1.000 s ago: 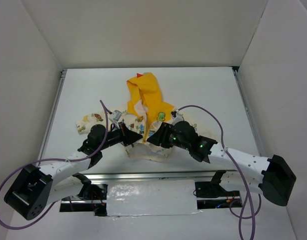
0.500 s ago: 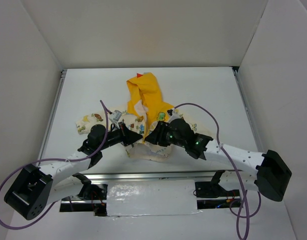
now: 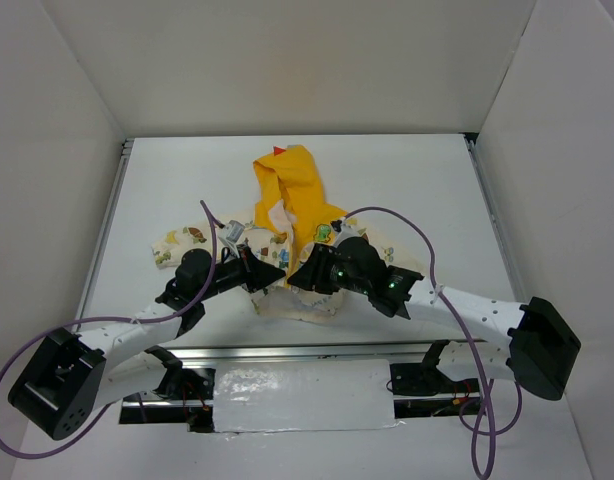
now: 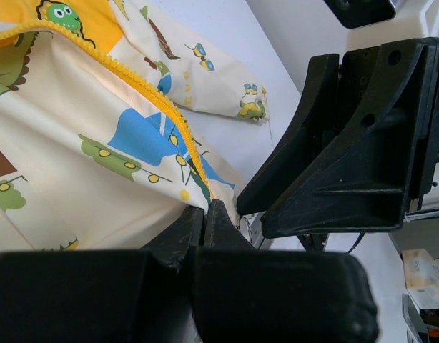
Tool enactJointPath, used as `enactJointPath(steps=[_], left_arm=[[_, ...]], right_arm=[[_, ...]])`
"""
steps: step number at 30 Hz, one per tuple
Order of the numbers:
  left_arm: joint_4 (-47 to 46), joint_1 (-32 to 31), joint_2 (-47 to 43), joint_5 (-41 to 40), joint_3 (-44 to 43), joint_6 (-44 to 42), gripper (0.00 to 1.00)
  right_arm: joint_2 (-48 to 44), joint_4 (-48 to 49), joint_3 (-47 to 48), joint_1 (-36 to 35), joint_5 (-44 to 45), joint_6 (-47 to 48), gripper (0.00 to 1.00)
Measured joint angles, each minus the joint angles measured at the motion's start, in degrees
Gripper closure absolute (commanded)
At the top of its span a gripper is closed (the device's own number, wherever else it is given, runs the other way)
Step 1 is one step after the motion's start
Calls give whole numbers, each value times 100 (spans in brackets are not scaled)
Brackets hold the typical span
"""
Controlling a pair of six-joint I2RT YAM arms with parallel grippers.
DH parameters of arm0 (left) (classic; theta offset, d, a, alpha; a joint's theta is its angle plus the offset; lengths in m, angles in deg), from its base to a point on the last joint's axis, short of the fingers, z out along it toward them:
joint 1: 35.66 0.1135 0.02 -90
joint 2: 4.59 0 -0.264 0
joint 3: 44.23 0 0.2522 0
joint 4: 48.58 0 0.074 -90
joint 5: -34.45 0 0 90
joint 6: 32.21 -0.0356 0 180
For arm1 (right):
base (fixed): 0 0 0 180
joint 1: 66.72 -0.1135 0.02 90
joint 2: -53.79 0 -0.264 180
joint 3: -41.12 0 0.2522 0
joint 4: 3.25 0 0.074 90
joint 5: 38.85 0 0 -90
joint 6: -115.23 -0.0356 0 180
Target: Zip up the jacket
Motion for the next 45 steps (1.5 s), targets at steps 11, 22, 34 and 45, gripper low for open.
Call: enactJointPath(steps=[11, 22, 34, 45], left_arm=[[4, -2, 42, 2, 0, 0, 100], [-11, -4, 63, 2, 0, 2, 100], [-22, -4, 74, 0, 0, 0, 100], [-17, -4, 74, 0, 0, -7, 100]], right_arm=[[-2, 138, -282, 0, -101, -66, 59], [-39, 374, -496, -2, -315, -168, 59], [-39, 426, -494, -111, -358, -197, 61], [-339, 345, -494, -197, -254, -254, 61]])
